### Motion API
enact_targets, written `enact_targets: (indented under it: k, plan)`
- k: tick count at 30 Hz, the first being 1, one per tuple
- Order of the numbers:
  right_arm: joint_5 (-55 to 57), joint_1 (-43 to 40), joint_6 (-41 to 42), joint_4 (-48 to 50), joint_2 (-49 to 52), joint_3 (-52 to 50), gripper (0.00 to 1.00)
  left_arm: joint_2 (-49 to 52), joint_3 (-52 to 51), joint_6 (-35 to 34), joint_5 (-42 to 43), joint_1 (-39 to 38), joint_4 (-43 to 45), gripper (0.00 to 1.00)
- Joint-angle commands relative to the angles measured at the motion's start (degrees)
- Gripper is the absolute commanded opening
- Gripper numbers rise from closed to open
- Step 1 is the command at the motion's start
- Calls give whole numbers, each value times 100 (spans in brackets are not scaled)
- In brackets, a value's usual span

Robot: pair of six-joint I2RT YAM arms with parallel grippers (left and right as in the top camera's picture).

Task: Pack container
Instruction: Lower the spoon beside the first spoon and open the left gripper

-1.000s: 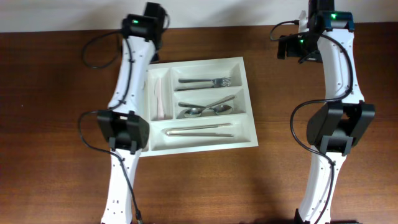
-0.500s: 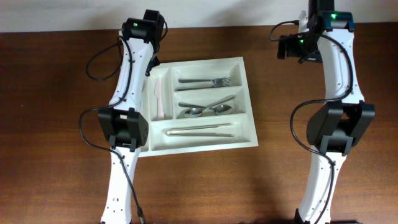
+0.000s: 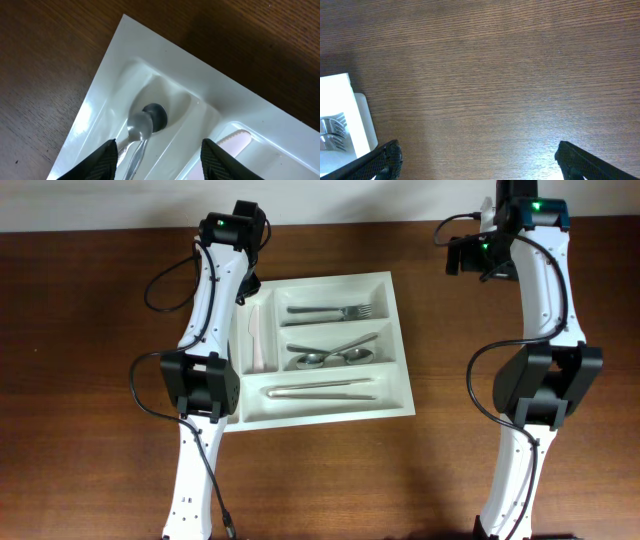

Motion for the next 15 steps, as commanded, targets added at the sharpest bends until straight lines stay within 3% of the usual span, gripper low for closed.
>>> enact_targets:
  k: [1, 3, 8, 13, 15]
  plan:
    - [-28, -46, -35, 13, -22, -4, 99, -68, 111, 164, 22, 17, -26, 56]
    - [-28, -46, -37, 13, -22, -4, 99, -155, 225, 380, 20, 26, -26, 55]
    - [-28, -48, -35, 13, -22, -4, 99, -442, 684, 817, 7, 87, -66, 63]
    - [-28, -48, -37, 13, -22, -4, 99, -986, 953, 1473, 2, 181, -337, 85]
    - [-28, -48, -35, 13, -22, -4, 99, -1228, 957, 1847, 46, 192, -345, 99]
